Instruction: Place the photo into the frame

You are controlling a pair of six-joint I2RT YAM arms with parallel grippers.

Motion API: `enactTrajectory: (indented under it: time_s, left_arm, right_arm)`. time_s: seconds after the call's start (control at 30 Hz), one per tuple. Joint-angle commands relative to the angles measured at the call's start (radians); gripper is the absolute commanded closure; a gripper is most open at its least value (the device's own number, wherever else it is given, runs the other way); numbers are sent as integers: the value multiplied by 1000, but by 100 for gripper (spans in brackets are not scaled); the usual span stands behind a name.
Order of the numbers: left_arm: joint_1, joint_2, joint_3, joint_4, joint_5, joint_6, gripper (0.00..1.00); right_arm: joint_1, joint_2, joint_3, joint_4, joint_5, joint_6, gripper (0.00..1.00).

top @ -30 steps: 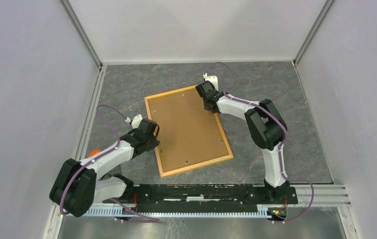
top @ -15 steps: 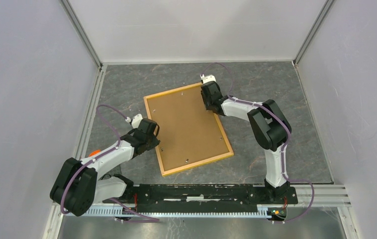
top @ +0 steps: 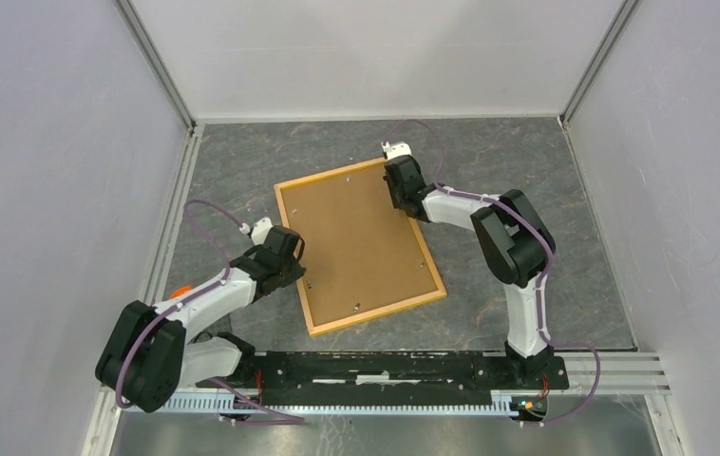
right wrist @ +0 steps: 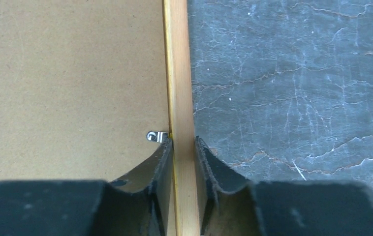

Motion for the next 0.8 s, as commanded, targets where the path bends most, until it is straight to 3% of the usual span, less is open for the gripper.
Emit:
enactTrajectory:
  time_s: [0.0, 0.13, 0.23, 0.43, 0.5, 0.6, 0.77]
  left_arm:
    - [2, 41, -16, -16, 38, -35, 98]
    - [3, 45, -14, -14, 51, -26, 98]
    - [2, 43, -15, -3, 75, -10, 98]
    - [3, 10, -48, 45, 182, 24, 95]
    - [2, -18, -72, 72, 241, 25, 92]
    - [3, -65, -105, 124, 330, 42, 84]
    - [2, -91, -144, 173, 437, 5, 80]
  right_arm:
    - [0, 96, -7, -44, -27, 3, 76]
    - [2, 110, 9, -24, -42, -11, 85]
    - [2, 121, 61, -51, -66, -37, 83]
    - [2, -23, 110, -261, -82, -20, 39]
    - [5, -134, 49, -326, -86, 10, 30]
    - [34, -349, -173, -318, -52, 94, 20]
    - [60, -618, -449, -432, 14, 445, 20]
